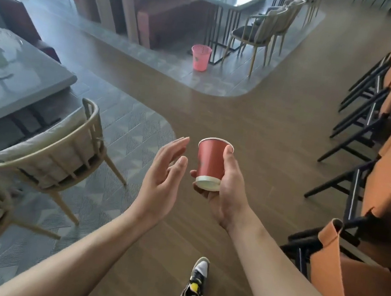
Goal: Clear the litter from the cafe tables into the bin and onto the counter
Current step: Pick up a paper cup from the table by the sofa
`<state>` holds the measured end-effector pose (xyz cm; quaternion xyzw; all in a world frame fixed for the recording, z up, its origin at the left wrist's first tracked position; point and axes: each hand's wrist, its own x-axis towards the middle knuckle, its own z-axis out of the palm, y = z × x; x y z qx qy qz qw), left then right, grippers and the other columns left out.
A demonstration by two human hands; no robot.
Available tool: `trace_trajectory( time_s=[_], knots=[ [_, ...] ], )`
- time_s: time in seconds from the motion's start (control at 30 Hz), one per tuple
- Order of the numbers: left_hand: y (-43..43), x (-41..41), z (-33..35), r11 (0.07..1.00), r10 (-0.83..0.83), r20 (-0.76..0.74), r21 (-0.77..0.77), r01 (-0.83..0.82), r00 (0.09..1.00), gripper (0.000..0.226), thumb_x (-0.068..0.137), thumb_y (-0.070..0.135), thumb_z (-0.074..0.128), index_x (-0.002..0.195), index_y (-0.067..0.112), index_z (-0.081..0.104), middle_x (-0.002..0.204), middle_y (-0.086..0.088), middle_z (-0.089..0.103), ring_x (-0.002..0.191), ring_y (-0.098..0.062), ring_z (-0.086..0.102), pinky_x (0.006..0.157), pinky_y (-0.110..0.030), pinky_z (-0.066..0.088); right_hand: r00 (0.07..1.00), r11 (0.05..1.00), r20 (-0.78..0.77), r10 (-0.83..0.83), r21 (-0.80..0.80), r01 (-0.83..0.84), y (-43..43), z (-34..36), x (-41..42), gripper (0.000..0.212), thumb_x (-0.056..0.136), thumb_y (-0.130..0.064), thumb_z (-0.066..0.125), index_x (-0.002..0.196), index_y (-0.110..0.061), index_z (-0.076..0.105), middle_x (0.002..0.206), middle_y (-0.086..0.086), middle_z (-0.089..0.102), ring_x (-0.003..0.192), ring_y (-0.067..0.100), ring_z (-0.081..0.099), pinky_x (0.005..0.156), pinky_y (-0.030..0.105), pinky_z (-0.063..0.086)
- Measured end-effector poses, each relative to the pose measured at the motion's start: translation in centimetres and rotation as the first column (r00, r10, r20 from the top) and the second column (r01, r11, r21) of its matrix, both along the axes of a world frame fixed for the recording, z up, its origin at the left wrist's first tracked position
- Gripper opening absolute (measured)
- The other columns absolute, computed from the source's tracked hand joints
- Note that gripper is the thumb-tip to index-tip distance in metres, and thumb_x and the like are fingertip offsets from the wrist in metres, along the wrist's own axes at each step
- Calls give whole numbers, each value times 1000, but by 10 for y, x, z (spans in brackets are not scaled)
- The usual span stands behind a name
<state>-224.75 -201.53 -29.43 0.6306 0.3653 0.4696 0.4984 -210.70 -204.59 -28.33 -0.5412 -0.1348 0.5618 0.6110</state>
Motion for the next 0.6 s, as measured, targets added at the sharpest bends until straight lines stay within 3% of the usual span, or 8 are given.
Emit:
trace_trajectory(
  time_s=[0.1, 0.27, 0.43, 0.6],
  knots=[
    [61, 45, 9, 1000, 17, 10, -20, -17, 1000, 45, 101, 48, 49, 142, 32, 57, 151, 6, 57, 145, -13, 51, 121, -53, 41, 1000, 1000, -13, 27, 9, -27, 65, 9, 50, 57, 104, -67, 47, 135, -20, 60, 106, 9, 73, 76, 28, 76, 56, 32, 58],
    [149, 110, 26, 998, 59, 35, -39, -58, 998, 49, 103, 34, 47, 148, 16, 55, 151, 1, 56, 144, -12, 51, 122, -51, 41, 998, 998, 23, 64, 4, -64, 161, 27, 113, 60, 104, -68, 45, 138, -21, 58, 114, 10, 71, 84, 28, 75, 58, 33, 59],
    [232, 158, 25, 997, 72, 53, -23, -71, 996, 50, 103, 33, 46, 148, 14, 54, 152, 0, 56, 145, -12, 51, 121, -52, 41, 996, 996, 25, 80, 35, -81, 247, 29, 163, 59, 105, -66, 45, 138, -19, 58, 112, 8, 71, 75, 27, 75, 57, 34, 59],
    [335, 194, 15, 997, 76, 64, -19, -75, 995, 50, 103, 32, 46, 148, 14, 54, 151, -1, 56, 145, -15, 51, 121, -53, 41, 993, 993, 38, 112, 33, -113, 349, 18, 197, 61, 105, -66, 45, 139, -18, 58, 114, 10, 70, 78, 27, 75, 58, 34, 59]
  ],
)
